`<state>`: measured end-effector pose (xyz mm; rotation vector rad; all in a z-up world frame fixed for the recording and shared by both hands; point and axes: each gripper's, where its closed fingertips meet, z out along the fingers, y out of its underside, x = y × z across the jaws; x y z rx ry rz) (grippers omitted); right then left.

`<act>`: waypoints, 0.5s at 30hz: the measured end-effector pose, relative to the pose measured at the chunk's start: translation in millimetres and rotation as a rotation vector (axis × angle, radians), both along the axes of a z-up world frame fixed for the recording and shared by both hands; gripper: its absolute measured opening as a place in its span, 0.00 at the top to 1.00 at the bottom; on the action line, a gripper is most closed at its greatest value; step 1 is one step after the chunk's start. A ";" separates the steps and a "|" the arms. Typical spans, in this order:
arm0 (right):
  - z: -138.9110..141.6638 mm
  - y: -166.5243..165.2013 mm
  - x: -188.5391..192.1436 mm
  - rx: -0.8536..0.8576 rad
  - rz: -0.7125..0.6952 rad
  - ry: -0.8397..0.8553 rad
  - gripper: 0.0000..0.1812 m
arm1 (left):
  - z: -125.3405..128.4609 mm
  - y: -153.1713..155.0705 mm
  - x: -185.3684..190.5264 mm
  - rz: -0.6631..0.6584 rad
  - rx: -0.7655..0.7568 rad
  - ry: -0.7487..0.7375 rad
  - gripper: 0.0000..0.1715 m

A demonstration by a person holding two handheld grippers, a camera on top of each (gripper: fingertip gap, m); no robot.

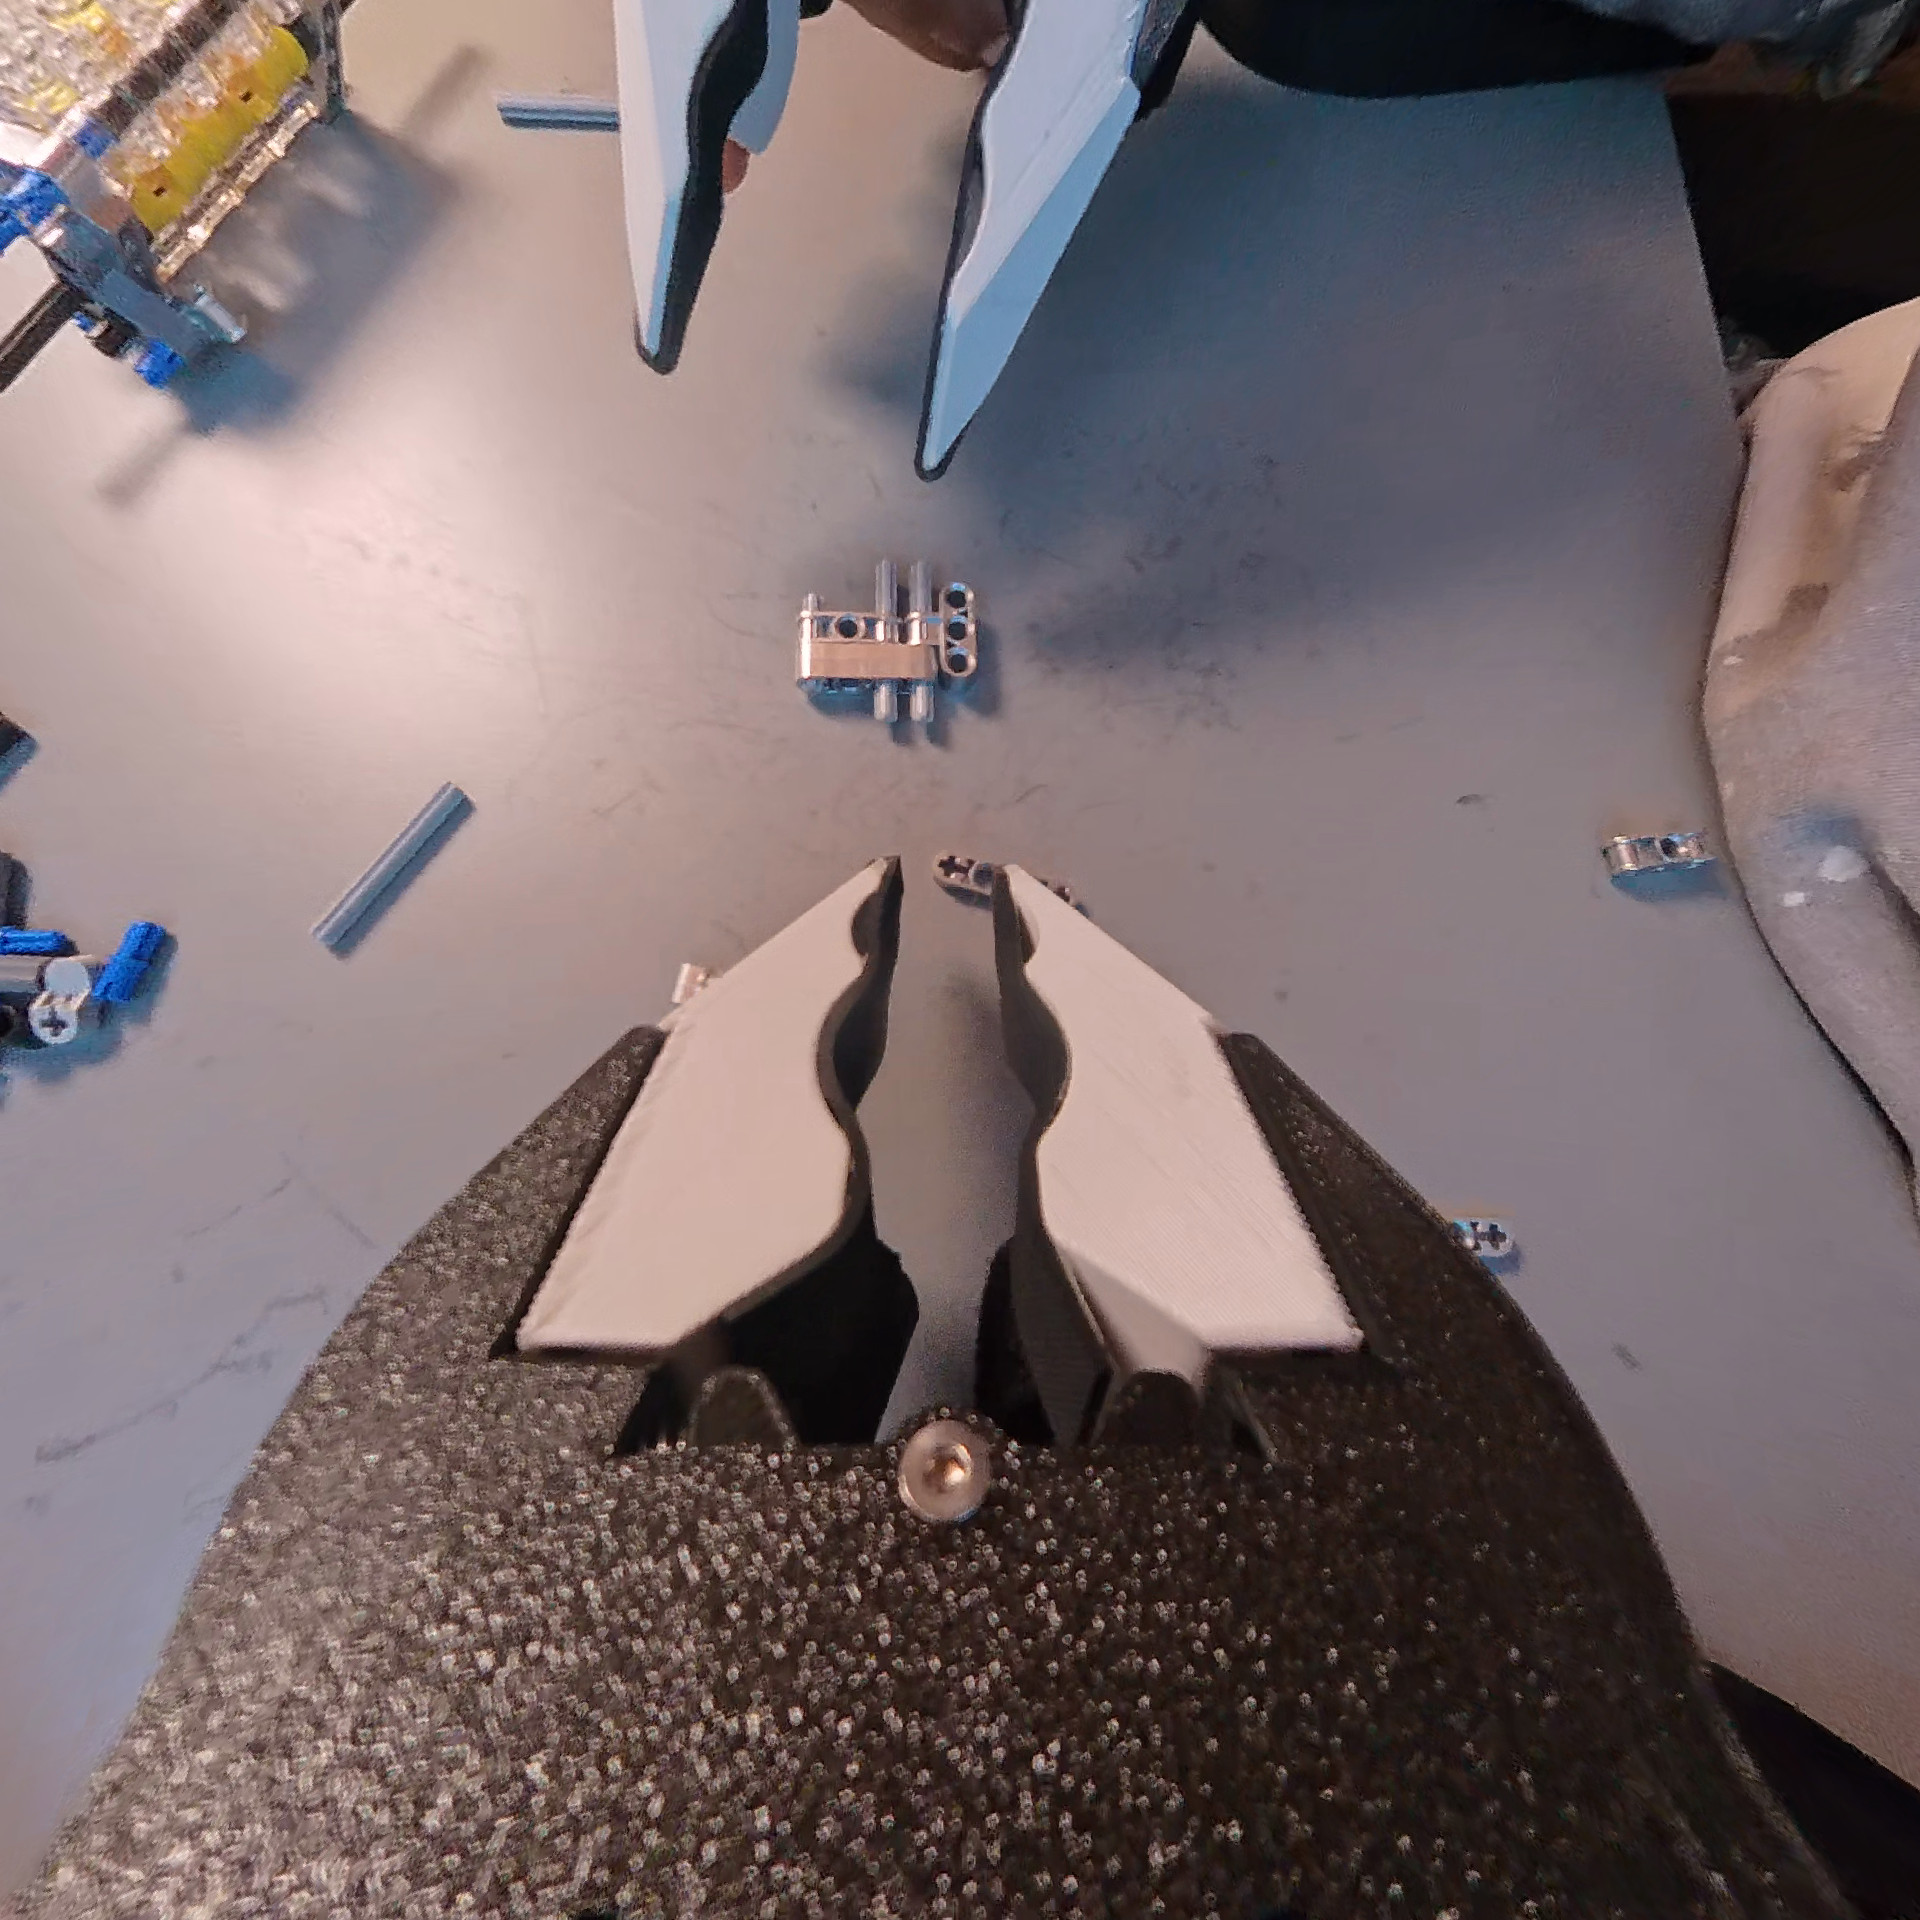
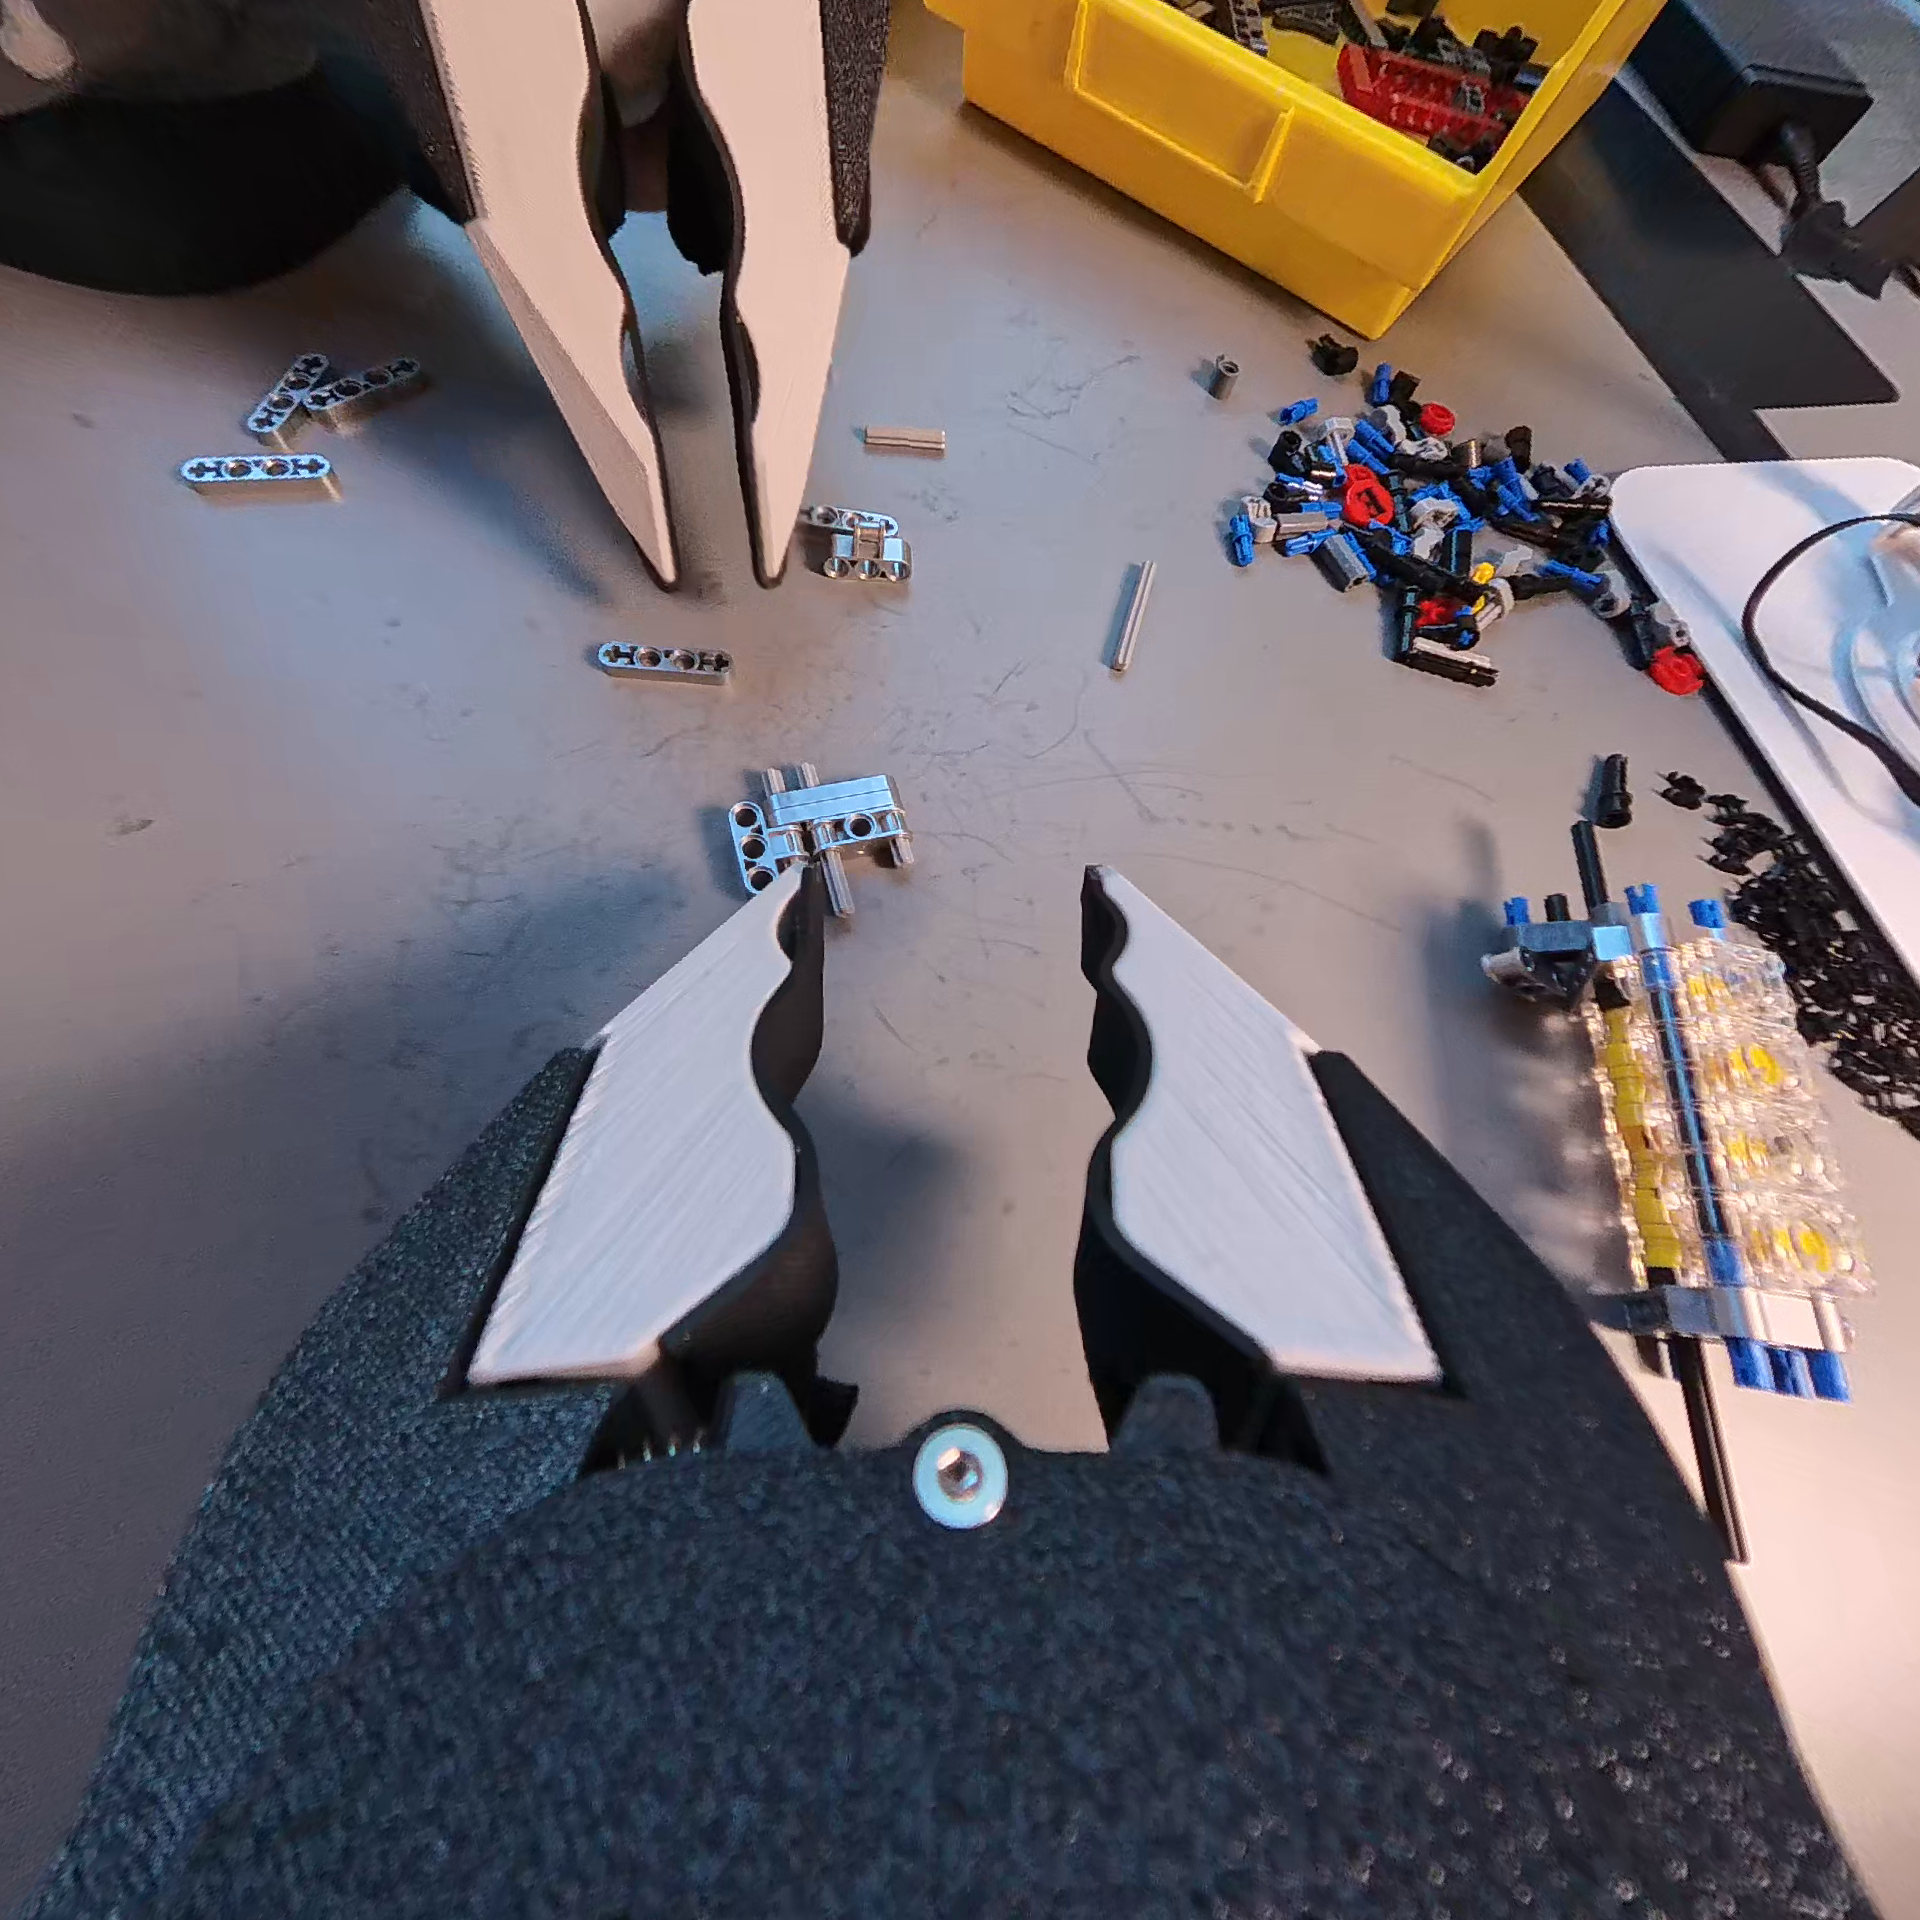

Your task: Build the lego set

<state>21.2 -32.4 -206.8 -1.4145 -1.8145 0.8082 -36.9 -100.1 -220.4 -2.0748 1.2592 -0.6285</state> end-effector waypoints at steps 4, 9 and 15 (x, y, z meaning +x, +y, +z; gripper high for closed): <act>-1.0 -1.2 -0.1 0.000 0.005 -0.005 0.74 | -11.0 -13.1 9.4 -0.063 -0.051 0.031 0.81; -2.2 -2.2 0.6 0.001 0.011 -0.013 0.74 | -17.3 -9.8 10.6 -0.054 -0.034 0.064 0.86; -4.5 -4.3 0.4 0.007 0.021 -0.024 0.75 | -17.6 -7.0 11.5 -0.049 -0.018 0.073 0.96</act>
